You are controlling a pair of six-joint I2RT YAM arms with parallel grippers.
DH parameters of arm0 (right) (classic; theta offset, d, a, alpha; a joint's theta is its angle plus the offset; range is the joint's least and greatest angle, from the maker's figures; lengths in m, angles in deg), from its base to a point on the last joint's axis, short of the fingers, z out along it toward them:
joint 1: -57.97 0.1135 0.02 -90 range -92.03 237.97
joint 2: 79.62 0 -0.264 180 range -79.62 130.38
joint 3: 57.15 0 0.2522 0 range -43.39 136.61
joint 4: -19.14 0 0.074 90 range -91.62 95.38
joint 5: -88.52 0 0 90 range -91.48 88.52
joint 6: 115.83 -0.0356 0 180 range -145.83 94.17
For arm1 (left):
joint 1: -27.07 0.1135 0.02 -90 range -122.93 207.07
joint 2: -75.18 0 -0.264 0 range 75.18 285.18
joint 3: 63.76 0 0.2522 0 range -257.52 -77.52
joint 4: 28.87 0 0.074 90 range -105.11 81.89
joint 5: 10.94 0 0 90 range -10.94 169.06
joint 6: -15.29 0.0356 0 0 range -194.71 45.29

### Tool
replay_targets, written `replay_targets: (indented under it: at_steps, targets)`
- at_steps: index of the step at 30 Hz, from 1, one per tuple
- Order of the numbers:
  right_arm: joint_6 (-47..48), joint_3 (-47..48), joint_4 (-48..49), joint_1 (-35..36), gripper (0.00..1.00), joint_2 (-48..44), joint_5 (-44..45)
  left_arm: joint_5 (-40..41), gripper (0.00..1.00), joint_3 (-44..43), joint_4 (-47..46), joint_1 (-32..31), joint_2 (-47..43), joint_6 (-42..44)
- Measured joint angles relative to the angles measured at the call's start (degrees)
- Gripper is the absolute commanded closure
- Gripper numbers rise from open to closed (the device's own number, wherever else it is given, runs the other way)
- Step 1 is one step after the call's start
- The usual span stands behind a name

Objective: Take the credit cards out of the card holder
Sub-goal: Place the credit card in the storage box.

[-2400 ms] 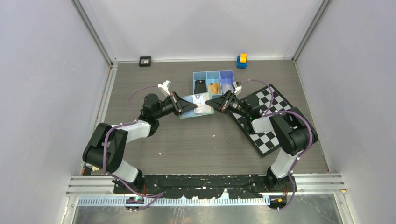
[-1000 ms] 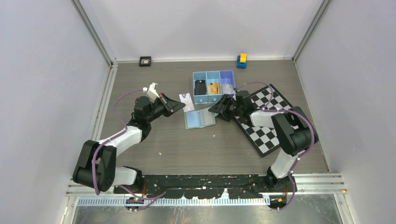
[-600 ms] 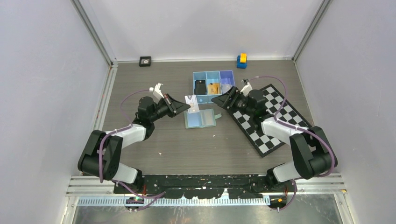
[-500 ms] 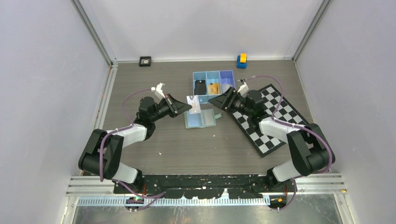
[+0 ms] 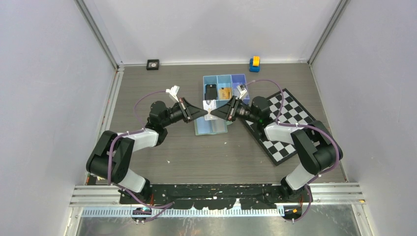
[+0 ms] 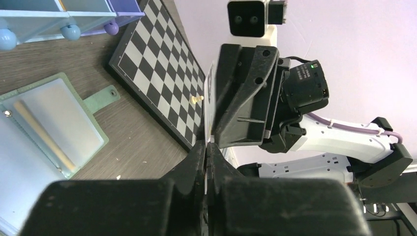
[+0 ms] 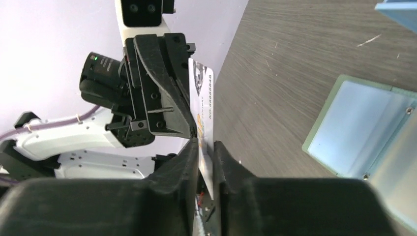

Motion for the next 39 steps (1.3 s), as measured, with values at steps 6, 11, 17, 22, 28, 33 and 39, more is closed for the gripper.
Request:
replay_targets:
  at_steps: [6, 11, 17, 22, 28, 33, 39]
  targets:
    - [-0.96, 0.55, 0.94, -0.24, 0.99, 0.24, -0.46, 0.26, 0.57, -0.33, 0.9, 0.0, 0.66, 0.26]
    - [2.49, 1.73, -10.67, -3.91, 0.99, -1.42, 3.08, 3.1, 0.5, -1.36, 11.5, 0.0, -1.18, 4.48]
    - [12.92, 11.21, -39.12, -10.03, 0.99, -5.92, 14.95, 8.41, 0.43, -4.02, 24.5, 0.04, -4.68, 10.05]
    - [21.73, 25.0, -55.56, -10.54, 1.0, -4.48, 23.1, 11.23, 0.23, -4.02, 30.56, 0.04, -7.26, 12.96]
    - [29.0, 39.56, -66.82, -10.78, 1.0, 4.52, 28.79, 12.76, 0.12, -4.02, 33.64, 0.04, -8.98, 15.45]
    - [33.2, 45.88, -73.5, -10.82, 1.0, 11.61, 32.41, 14.27, 0.1, -4.22, 36.92, 0.04, -8.74, 17.2]
    - [37.09, 51.93, -78.62, -10.97, 1.0, 17.73, 35.43, 14.91, 0.1, -7.3, 40.39, 0.04, -3.13, 17.97]
